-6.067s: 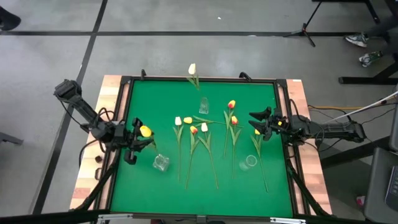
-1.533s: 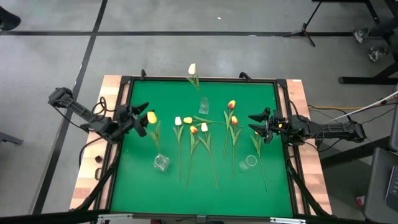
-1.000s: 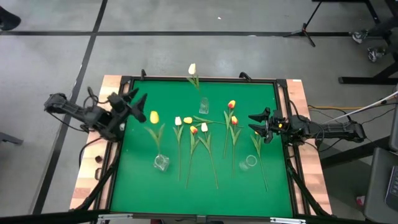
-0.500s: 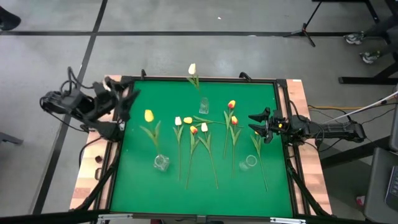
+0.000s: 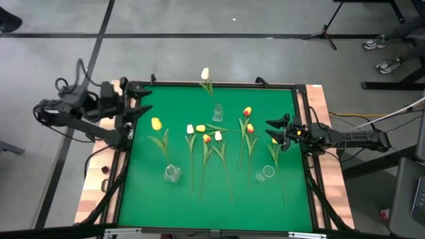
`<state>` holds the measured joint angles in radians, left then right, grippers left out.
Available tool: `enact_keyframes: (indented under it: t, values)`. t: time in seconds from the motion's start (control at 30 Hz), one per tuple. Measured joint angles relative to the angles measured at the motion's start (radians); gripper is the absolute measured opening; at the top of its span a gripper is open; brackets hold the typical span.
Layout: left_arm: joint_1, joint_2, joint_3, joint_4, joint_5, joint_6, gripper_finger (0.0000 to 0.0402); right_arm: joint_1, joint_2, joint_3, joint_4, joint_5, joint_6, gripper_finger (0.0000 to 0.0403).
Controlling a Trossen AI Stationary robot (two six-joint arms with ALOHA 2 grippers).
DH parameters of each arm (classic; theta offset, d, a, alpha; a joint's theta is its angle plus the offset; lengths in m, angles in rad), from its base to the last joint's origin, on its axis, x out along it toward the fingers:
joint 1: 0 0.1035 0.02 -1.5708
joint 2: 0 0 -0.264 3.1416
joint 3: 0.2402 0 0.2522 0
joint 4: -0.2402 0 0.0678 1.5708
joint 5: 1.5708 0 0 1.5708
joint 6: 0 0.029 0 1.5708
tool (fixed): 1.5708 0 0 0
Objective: Sort flowers into vase by color
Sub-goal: Put the top left yellow tulip into the bottom left transparent vase
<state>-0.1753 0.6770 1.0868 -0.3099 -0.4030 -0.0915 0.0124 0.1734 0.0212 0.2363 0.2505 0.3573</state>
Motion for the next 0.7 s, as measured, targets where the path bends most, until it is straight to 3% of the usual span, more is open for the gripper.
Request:
enact_keyframes:
  t: [0.2, 0.3, 0.5, 0.7]
  values:
    - [0.130, 0.149, 0.046, -0.081, 0.007, -0.078, 0.0254, 0.000, 0.000, 0.000, 0.000, 0.011, 0.000, 0.0253]
    - [0.214, 0.226, 0.048, -0.135, 0.069, -0.113, 0.0254, 0.000, 0.000, 0.000, 0.000, 0.011, 0.000, 0.0253]
    - [0.365, 0.361, 0.064, 0.021, 0.172, -0.202, 0.0252, 0.000, 0.000, 0.000, -0.001, 0.011, 0.000, 0.0253]
    - [0.518, 0.439, 0.182, -0.046, 0.168, -0.323, 0.0212, 0.000, 0.000, 0.000, -0.002, 0.011, 0.000, 0.0253]
